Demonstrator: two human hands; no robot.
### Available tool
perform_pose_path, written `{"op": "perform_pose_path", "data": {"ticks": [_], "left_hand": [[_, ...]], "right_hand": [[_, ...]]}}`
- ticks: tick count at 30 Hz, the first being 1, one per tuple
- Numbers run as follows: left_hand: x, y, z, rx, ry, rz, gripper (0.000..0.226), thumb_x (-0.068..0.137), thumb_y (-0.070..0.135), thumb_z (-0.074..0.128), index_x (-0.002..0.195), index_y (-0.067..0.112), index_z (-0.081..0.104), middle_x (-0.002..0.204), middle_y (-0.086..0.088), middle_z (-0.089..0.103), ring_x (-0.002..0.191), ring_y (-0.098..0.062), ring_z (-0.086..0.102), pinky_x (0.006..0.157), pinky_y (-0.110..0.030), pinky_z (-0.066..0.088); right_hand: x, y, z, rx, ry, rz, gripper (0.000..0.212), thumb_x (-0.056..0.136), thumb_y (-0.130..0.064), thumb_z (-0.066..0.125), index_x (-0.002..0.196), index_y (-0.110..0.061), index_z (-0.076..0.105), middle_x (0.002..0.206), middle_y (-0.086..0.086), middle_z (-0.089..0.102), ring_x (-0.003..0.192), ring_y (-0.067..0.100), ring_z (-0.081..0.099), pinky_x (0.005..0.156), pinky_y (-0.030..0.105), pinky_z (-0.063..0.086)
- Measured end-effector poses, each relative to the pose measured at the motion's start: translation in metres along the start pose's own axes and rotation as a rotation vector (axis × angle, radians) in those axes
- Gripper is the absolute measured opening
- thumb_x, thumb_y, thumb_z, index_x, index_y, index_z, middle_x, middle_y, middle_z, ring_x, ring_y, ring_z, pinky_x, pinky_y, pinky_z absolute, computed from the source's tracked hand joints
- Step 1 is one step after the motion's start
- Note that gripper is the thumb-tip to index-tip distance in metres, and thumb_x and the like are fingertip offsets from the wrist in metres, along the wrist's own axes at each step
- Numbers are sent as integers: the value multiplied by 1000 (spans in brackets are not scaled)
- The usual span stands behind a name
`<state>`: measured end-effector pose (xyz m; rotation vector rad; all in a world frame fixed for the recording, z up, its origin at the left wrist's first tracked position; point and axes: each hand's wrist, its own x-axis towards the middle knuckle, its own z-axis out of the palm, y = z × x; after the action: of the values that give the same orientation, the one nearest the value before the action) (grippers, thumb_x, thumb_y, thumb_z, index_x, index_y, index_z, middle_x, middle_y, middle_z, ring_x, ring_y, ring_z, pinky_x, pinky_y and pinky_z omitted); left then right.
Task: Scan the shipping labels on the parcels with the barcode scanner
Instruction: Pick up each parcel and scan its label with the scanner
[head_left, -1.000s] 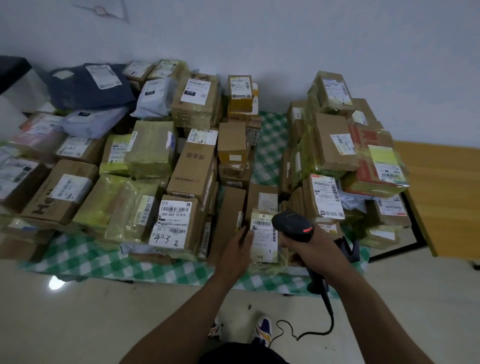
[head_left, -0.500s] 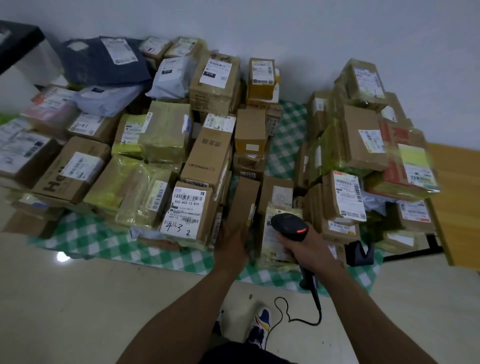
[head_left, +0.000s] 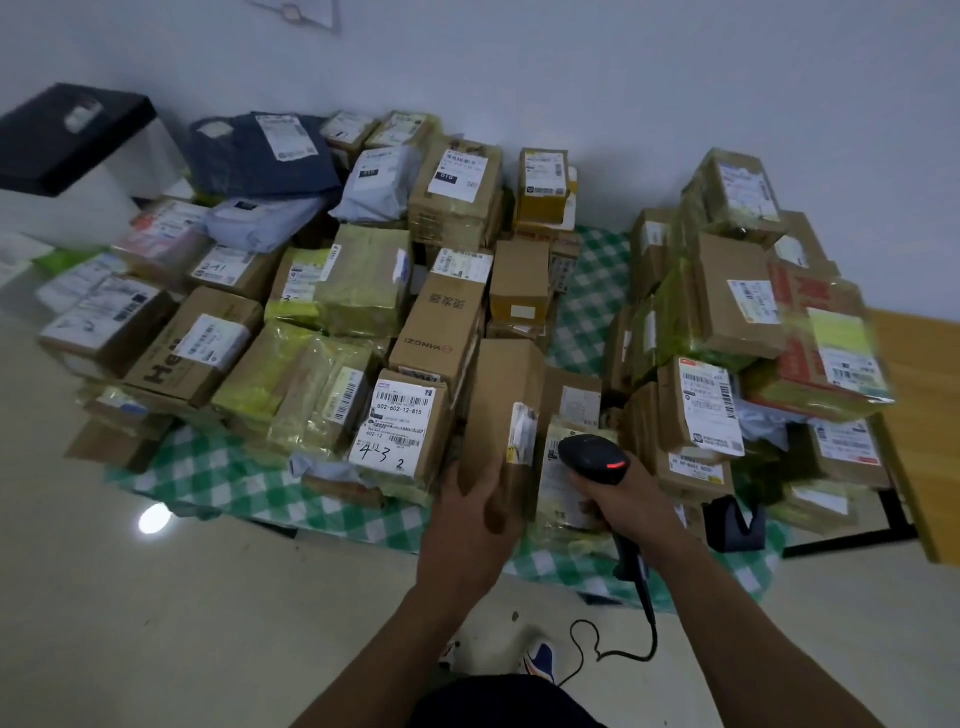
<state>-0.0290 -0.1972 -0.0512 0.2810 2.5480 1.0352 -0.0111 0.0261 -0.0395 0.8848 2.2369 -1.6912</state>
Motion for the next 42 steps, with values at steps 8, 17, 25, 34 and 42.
{"op": "perform_pose_path", "data": {"ticks": [8, 17, 25, 34, 42], "left_hand": [[-11, 41, -43, -624, 21, 71, 89, 90, 6, 74, 146, 61, 32, 134, 9, 59, 111, 8, 62, 84, -20, 58], [1, 81, -48, -740, -121, 147, 84, 98, 0, 64, 140, 67, 36, 138, 24, 62, 131, -3, 57, 101, -36, 55], [8, 111, -54, -756, -189, 59, 52, 98, 39, 68, 136, 64, 43, 137, 15, 63, 127, -6, 61, 105, -41, 54], [16, 139, -37, -757, 4, -14, 54, 89, 80, 43, 140, 59, 46, 131, 17, 65, 118, -10, 64, 102, -47, 54], [18, 134, -38, -800, -3, 44, 34, 103, 55, 46, 136, 55, 54, 123, 14, 71, 101, 3, 70, 81, -26, 61]], "right_hand": [[-30, -43, -19, 265, 119, -140, 49, 92, -31, 80, 134, -26, 57, 112, 5, 75, 85, 17, 79, 65, 37, 56], [-57, -77, -37, 430, 102, -321, 72, 67, -27, 92, 134, -25, 65, 120, 0, 77, 107, 19, 75, 79, 40, 64], [-57, -66, -49, 533, 132, -370, 85, 59, -16, 95, 138, -15, 62, 127, 9, 74, 114, 30, 73, 87, 48, 63], [-60, -66, -45, 471, 194, -522, 85, 67, 3, 91, 142, -10, 54, 133, 7, 69, 120, 22, 69, 90, 36, 63], [-69, -66, -45, 431, 307, -467, 73, 75, -13, 89, 139, -26, 57, 127, -2, 71, 110, 11, 72, 93, 41, 62]]}}
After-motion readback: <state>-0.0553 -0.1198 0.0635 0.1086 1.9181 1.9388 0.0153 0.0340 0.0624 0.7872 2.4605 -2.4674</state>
